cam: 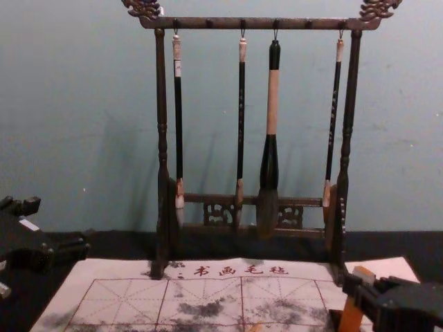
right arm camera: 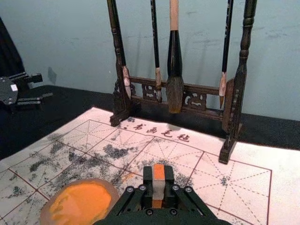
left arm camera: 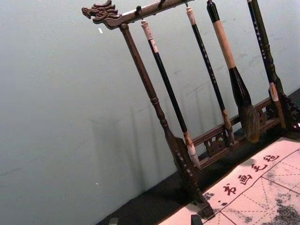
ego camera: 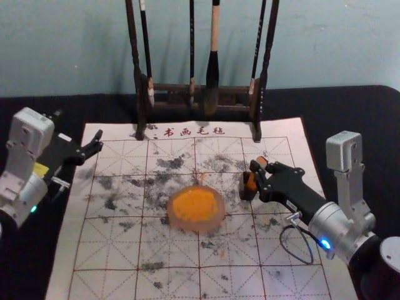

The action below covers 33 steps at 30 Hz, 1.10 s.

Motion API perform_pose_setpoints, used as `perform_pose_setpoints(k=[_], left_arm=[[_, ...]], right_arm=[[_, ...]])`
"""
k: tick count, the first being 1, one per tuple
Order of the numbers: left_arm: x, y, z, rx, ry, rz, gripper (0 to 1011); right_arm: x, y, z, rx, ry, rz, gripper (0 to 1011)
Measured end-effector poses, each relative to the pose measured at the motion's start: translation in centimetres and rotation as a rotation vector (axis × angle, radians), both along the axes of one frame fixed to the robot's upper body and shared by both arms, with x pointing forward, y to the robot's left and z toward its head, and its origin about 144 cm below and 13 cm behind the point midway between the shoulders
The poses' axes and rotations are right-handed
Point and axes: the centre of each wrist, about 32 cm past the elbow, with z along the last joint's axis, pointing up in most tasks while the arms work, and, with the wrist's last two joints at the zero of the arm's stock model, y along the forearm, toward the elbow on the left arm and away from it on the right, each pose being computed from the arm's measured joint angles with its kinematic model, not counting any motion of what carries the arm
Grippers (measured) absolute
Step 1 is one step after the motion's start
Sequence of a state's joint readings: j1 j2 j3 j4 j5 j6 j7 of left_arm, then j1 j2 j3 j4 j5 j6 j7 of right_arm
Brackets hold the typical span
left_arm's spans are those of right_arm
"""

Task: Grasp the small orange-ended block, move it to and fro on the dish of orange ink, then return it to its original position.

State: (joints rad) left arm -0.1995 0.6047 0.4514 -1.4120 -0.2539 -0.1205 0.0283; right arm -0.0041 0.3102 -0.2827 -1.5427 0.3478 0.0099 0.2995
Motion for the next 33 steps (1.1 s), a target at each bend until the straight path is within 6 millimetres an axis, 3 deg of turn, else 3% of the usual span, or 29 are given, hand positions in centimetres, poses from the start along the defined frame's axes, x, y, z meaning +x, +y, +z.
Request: perform_pose_setpoints(k=[16,33], left_arm=[[0.0,0.0,0.0,0.000,0.000,0.000,1001],[0.0,0.0,0.0,0.000,0.000,0.000,1001]], right_arm=[[0.1,0.5,-1.6,-0.030,-0.030,0.000,135],[0.1,0.5,-1.7,-0.036,-0.045,-0.002,135]])
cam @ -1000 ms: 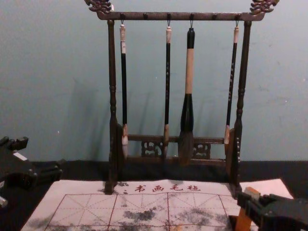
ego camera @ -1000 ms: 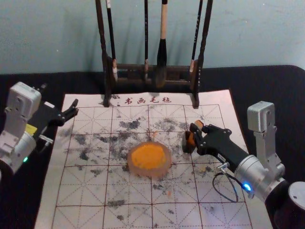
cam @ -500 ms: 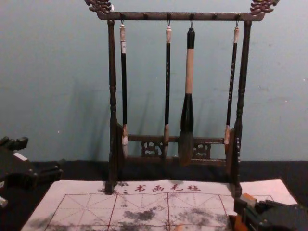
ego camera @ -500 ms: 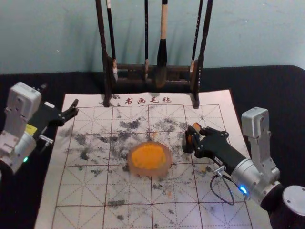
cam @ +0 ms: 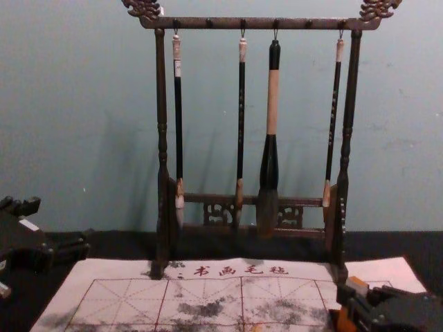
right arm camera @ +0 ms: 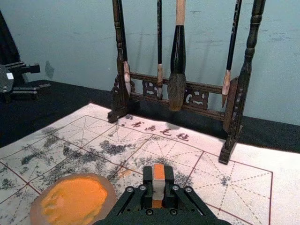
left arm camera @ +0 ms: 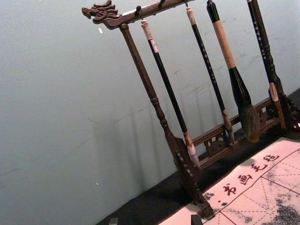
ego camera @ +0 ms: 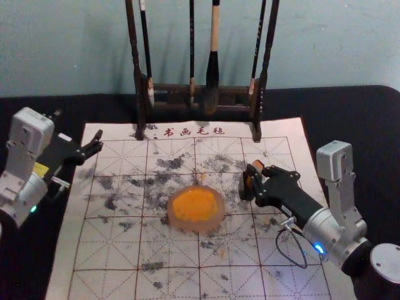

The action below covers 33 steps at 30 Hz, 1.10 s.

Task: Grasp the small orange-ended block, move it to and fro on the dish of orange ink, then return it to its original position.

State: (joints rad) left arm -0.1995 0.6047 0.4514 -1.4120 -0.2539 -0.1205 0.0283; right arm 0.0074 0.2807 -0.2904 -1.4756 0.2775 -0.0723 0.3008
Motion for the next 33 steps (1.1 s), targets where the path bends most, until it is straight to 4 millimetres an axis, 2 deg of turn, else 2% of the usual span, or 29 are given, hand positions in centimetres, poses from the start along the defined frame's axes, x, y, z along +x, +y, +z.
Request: perform_pose_setpoints(k=[3,5,6,9,12,13,16,19,21,33], left_arm=[[0.00,0.00,0.00,0.000,0.000,0.000,1001],[0.00,0.00,0.00,0.000,0.000,0.000,1001],[0.00,0.00,0.00,0.000,0.000,0.000,1001],[0.00,0.00,0.00,0.000,0.000,0.000,1001],[0.00,0.00,0.00,0.000,0.000,0.000,1001],[0.00,0.00,0.00,0.000,0.000,0.000,1001],[0.00,0.00,0.00,0.000,0.000,0.000,1001],[0.00,0.00,0.00,0.000,0.000,0.000,1001],[0.00,0.00,0.00,0.000,0.000,0.000,1001],[0.00,0.00,0.00,0.000,0.000,0.000,1001]], right_arm=[[0.00,-0.01,0.00,0.000,0.000,0.000,136],[0.00,-0.01,0.00,0.000,0.001,0.000,198],[0.00,-0.02,0.00,0.000,0.001,0.000,198],[0.00,-0.02,0.01,0.001,0.001,0.000,278],[0.00,-0.03,0.02,0.001,0.001,0.000,421],[0.00,-0.03,0.02,0.001,0.001,0.000,421],[0.00,-0.03,0.03,0.001,0.001,0.001,539],[0.00,-0.03,0.03,0.001,0.002,0.001,611],[0.00,-0.03,0.04,0.001,0.002,0.001,710],[0.00,-0.03,0.04,0.002,0.002,0.000,1003]])
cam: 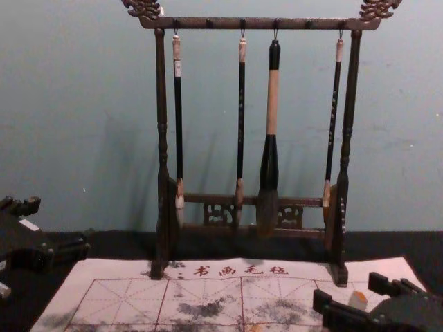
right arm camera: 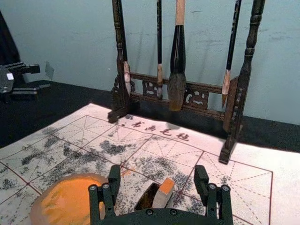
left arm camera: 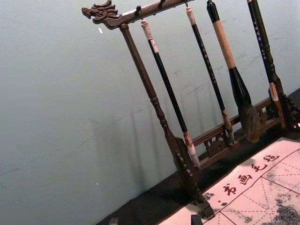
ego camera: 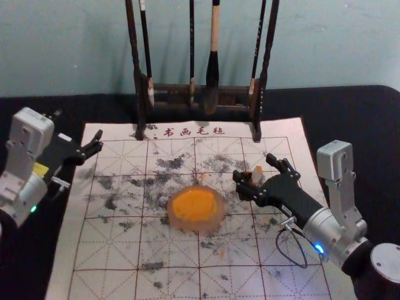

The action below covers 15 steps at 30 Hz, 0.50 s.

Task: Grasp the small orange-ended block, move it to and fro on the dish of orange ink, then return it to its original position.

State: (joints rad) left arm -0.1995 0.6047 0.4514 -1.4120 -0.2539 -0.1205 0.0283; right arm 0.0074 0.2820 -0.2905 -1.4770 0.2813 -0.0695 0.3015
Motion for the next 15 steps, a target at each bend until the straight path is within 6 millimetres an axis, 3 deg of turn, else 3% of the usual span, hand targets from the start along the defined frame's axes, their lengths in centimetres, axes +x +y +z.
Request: perform_pose_setpoints(k=[10,15], left_arm=[[0.0,0.0,0.0,0.000,0.000,0.000,1001],[0.0,0.0,0.0,0.000,0.000,0.000,1001]], right_arm=[[0.2,-0.1,1.0,0.026,-0.074,0.001,1000],[1.0,-0.5,1.8,0.026,-0.179,-0.086,1000]])
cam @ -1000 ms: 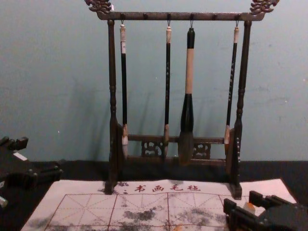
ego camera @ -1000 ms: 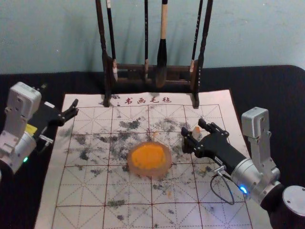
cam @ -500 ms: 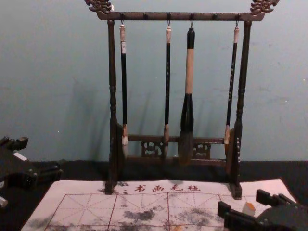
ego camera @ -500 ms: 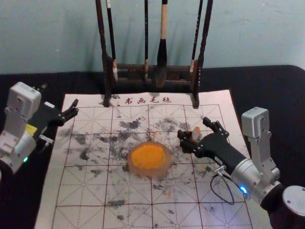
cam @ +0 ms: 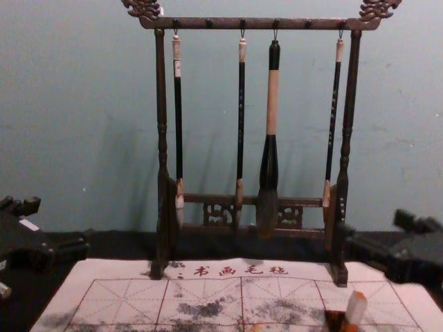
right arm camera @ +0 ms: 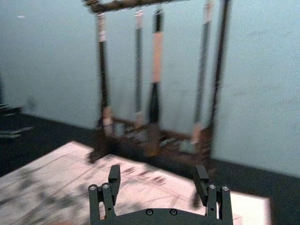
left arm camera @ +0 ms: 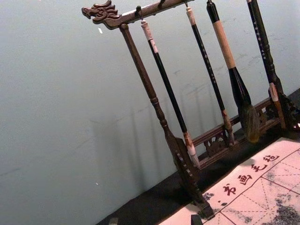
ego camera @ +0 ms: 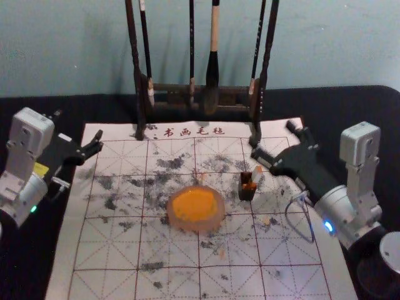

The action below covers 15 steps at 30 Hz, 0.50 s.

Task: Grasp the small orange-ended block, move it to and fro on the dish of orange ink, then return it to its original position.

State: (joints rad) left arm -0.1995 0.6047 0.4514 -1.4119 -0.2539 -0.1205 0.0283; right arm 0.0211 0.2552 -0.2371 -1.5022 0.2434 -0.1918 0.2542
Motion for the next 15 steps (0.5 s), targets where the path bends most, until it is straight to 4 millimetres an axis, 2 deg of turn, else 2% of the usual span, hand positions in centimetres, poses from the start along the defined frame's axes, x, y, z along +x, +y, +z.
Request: perform_pose_setpoints(k=[6,15], left_arm=[[0.0,0.0,0.0,0.000,0.000,0.000,1001],[0.0,0.0,0.0,0.000,0.000,0.000,1001]], right_arm=[[1.6,-0.6,-1.6,-0.086,-0.045,-0.149,1000],[2.6,-1.0,-3.7,-0.145,0.001,-0.203,1000]])
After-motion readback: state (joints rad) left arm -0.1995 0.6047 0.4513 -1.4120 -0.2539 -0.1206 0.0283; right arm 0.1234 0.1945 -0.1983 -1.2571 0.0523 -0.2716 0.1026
